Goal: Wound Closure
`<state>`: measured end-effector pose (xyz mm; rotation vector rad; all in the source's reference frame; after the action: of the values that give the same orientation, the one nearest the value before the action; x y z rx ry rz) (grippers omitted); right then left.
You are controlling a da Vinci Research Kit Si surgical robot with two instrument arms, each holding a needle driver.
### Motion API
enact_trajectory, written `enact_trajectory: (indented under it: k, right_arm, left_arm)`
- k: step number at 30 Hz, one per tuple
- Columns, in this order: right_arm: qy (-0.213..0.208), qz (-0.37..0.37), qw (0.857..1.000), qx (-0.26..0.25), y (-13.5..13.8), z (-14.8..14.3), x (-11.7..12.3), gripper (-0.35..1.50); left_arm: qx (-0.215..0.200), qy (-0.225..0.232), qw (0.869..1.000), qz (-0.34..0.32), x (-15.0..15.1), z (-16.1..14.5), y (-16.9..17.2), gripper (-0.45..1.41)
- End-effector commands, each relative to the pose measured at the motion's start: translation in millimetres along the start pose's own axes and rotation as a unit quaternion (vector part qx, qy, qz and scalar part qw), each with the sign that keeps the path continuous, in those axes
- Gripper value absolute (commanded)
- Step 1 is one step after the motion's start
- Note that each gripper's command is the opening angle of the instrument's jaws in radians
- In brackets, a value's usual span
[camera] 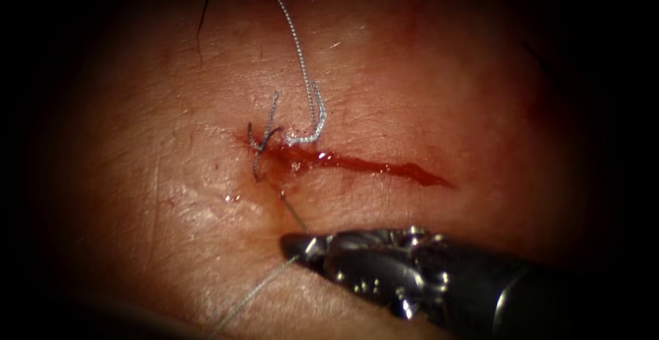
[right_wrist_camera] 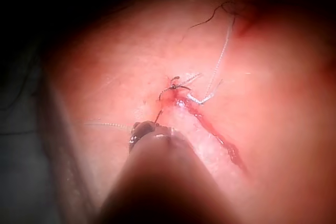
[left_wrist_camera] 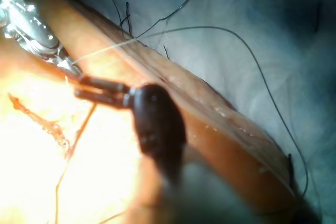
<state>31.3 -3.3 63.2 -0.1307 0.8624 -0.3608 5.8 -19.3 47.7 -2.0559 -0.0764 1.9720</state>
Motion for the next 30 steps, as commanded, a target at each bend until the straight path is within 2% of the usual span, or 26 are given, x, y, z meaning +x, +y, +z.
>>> enact_trajectory:
  k: [1,3,4,6,10,12,15,16,17,18,19,22,24,26,28,29,30]
  right_arm:
    - [0.006,0.007,1.000,0.004,-1.8,-0.7,1.6,-0.35]
    - [0.012,0.013,1.000,0.007,-4.0,-3.9,4.0,-0.35]
    - [0.012,0.012,1.000,0.009,-4.3,-4.3,4.4,-0.35]
    - [0.017,0.013,1.000,0.018,-6.2,-7.3,7.5,-0.35]
    - [0.028,0.020,0.998,0.044,-8.4,-11.0,11.7,-0.35]
    - [0.051,0.026,0.996,0.070,-9.9,-13.9,15.3,-0.35]
    - [0.087,0.037,0.992,0.087,-10.2,-16.6,19.0,-0.35]
    - [0.098,0.038,0.992,0.075,-9.8,-17.2,19.7,-0.06]
    - [0.111,0.042,0.991,0.057,-9.3,-17.6,19.8,0.89]
    - [0.126,0.046,0.990,0.039,-8.5,-18.2,19.1,1.21]
    - [0.126,0.052,0.990,0.026,-7.5,-19.1,17.6,1.33]
    - [0.126,0.074,0.989,0.001,-5.9,-22.1,13.1,1.41]
    - [0.127,0.089,0.988,-0.016,-4.7,-23.7,9.3,1.33]
    - [0.102,0.100,0.989,-0.049,-2.2,-21.6,5.8,1.31]
    - [0.071,0.086,0.992,-0.067,0.3,-17.2,2.7,1.33]
    - [0.065,0.085,0.992,-0.071,0.7,-16.2,2.1,1.36]
    - [0.061,0.086,0.992,-0.074,1.6,-13.9,0.9,1.36]
  left_arm:
    - [-0.001,-0.001,1.000,-0.002,-0.8,-0.2,0.8,-0.45]
    - [0.000,-0.002,1.000,-0.002,-0.8,-0.1,0.9,-0.45]
    - [0.000,-0.002,1.000,-0.002,-0.8,-0.1,0.9,-0.45]
    - [-0.001,-0.002,1.000,-0.001,-0.9,0.1,1.0,-0.45]
    - [-0.004,-0.001,1.000,0.000,-1.0,0.4,1.2,-0.45]
    - [-0.004,-0.001,1.000,0.000,-1.0,0.4,1.2,-0.45]
    - [-0.004,-0.001,1.000,0.000,-1.1,0.4,1.2,-0.45]
    - [-0.005,-0.002,1.000,0.000,-1.2,0.5,1.2,-0.45]
    - [-0.005,-0.002,1.000,-0.002,-1.2,0.5,1.2,-0.45]
    - [-0.005,-0.002,1.000,-0.002,-1.2,0.5,1.2,-0.45]
    - [-0.005,-0.002,1.000,-0.002,-1.2,0.5,1.2,-0.45]
    - [-0.005,-0.002,1.000,-0.002,-1.2,0.4,1.2,-0.45]
    - [-0.005,-0.002,1.000,-0.002,-1.2,0.5,1.2,-0.45]
    - [-0.005,-0.004,1.000,-0.002,-1.3,0.7,1.3,-0.45]
    - [-0.007,-0.004,1.000,-0.002,-1.3,0.7,1.4,-0.45]
    - [-0.007,-0.004,1.000,-0.002,-1.3,0.7,1.4,-0.45]
    - [-0.007,-0.004,1.000,-0.002,-1.3,0.7,1.4,-0.45]
